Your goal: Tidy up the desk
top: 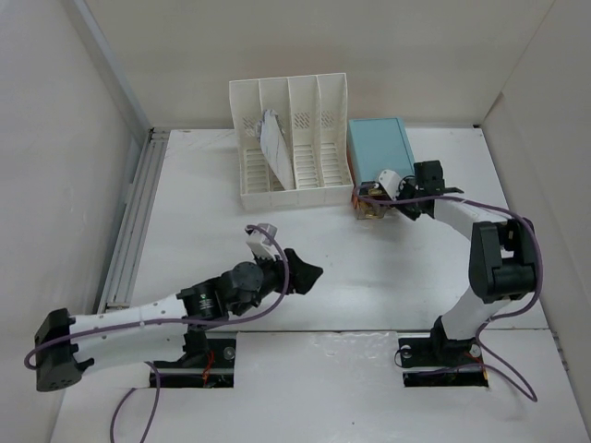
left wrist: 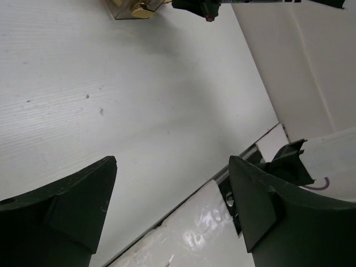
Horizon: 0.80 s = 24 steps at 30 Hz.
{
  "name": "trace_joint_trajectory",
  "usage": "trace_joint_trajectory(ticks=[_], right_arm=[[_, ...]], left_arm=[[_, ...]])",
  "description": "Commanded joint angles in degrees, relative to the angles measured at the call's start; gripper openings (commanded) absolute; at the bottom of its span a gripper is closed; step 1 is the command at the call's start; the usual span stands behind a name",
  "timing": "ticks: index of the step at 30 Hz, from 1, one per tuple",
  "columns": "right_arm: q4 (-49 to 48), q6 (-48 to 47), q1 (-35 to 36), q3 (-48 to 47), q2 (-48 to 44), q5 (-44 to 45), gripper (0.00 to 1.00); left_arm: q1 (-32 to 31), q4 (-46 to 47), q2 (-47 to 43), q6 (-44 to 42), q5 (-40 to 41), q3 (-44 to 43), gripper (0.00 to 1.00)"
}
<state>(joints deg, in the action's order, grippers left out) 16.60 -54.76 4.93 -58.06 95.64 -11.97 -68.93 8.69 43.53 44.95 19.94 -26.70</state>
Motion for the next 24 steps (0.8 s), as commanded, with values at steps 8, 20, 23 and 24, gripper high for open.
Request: trace_joint_trajectory(ticks=[8, 20, 23, 24], right_arm=[[-14.67, 9.67, 0.96, 2.78, -0.98, 7.57, 0.00], [8.00, 8.44, -2.64, -2.49, -18.63, -11.49, 0.29], [10.20, 8.44, -2.64, -2.49, -24.61, -12.73, 0.41], [10.82, 9.14, -3.17, -2.49, -25.84, -13.51, 0.43]], left_arm=[[5.02, 32.08, 19.91, 5.67, -9.56, -1.07, 0.78], [14.87, 53.09, 56.38, 12.35, -37.16, -18.73, 0.00], [15.58, 55.21, 63.77, 14.46, -39.90, -24.09, 0.00], [15.58, 54.60, 66.05, 14.47, -39.90, -25.23, 0.00]])
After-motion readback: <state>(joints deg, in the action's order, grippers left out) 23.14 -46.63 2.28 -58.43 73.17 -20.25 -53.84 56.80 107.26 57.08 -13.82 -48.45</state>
